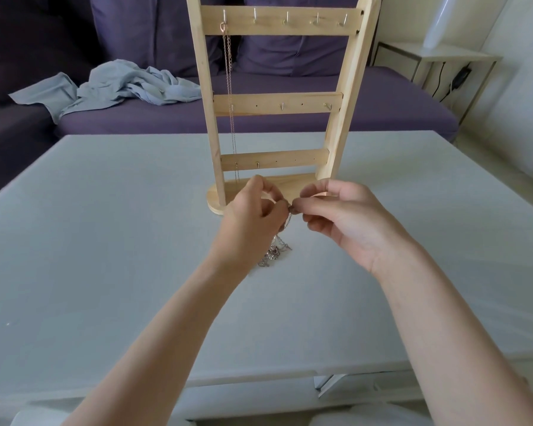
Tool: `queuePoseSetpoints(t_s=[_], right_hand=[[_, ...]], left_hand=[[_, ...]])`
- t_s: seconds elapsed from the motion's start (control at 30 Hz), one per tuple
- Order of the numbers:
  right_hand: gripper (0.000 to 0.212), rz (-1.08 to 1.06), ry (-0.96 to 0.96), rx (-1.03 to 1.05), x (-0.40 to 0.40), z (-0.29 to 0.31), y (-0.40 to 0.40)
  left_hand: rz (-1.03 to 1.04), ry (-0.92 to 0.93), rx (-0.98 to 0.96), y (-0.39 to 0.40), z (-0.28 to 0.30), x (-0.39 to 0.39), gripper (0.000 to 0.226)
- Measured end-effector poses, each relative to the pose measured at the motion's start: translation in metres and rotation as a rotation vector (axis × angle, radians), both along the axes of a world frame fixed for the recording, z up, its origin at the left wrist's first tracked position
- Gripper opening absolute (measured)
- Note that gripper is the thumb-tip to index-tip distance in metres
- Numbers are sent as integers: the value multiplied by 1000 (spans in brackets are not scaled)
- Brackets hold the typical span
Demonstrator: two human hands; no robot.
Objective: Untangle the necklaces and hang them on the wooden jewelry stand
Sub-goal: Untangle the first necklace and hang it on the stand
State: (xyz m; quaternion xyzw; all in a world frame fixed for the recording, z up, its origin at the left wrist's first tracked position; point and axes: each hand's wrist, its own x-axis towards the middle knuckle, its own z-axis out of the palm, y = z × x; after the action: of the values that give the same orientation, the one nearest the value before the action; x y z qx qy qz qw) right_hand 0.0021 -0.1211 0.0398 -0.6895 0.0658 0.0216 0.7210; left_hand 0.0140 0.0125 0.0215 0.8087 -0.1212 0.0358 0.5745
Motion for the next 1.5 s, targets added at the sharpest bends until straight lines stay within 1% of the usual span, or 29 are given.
queuePoseSetpoints(t_s=[0.1,0.17,0.27,0.4,0.47,0.5,0.53,0.57,0.63,0.67,0.7,0.8,0.9,1.07,1.13,1.2,1.33,1.4,1.47,1.5], right_hand=[[10,57,21,-27,-1,1,-2],[6,112,22,-70,-2,0,-1],[6,115,35,-95,-3,-1,-1],[5,101,59,-186,-4,0,-2],[7,97,57,-252,-4,0,-2],[8,89,57,-275,-3,0,-1],[7,77,60,-280,-3,0,0],[5,63,64,-270,-3,0,1],[13,30,63,-220,-2,0,1],[17,19,55,-193,-1,-1,0],[20,16,40,-179,-1,-1,0],[17,23,-33,-197,-2,-1,0],[14,-1,-85,-234,-1,0,0],[9,-47,-53,-289,1,-6,4],[10,-40,-57,-329,1,-8,6],[13,-24,-72,-351,1,-7,6],[17,46,-80,-358,1,-5,9],[22,75,-59,-359,1,-6,11],[23,79,-24,-337,2,-7,12],[22,81,-10,-330,3,-7,12]], left_hand=[[23,-140,121,1,-2,0,22],[28,-203,184,2,-3,0,18],[24,-232,219,3,-4,1,12],[15,-325,286,4,-7,0,14],[3,-339,337,6,-7,2,15],[-8,-300,337,6,-6,2,16],[-22,-214,299,7,-5,3,16],[-41,-75,209,7,-3,3,16],[-75,253,-62,7,0,2,14],[-95,373,-170,7,1,1,13],[-117,436,-217,7,1,1,13],[-166,491,-259,7,1,0,14],[-131,497,-261,9,4,0,14],[-12,302,-37,8,3,1,12],[10,273,-21,7,2,0,11],[22,312,-64,7,3,0,11],[7,523,-351,11,8,1,14],[-13,586,-433,10,8,1,18],[-40,599,-429,8,8,-1,19],[-48,577,-369,6,8,-1,20]])
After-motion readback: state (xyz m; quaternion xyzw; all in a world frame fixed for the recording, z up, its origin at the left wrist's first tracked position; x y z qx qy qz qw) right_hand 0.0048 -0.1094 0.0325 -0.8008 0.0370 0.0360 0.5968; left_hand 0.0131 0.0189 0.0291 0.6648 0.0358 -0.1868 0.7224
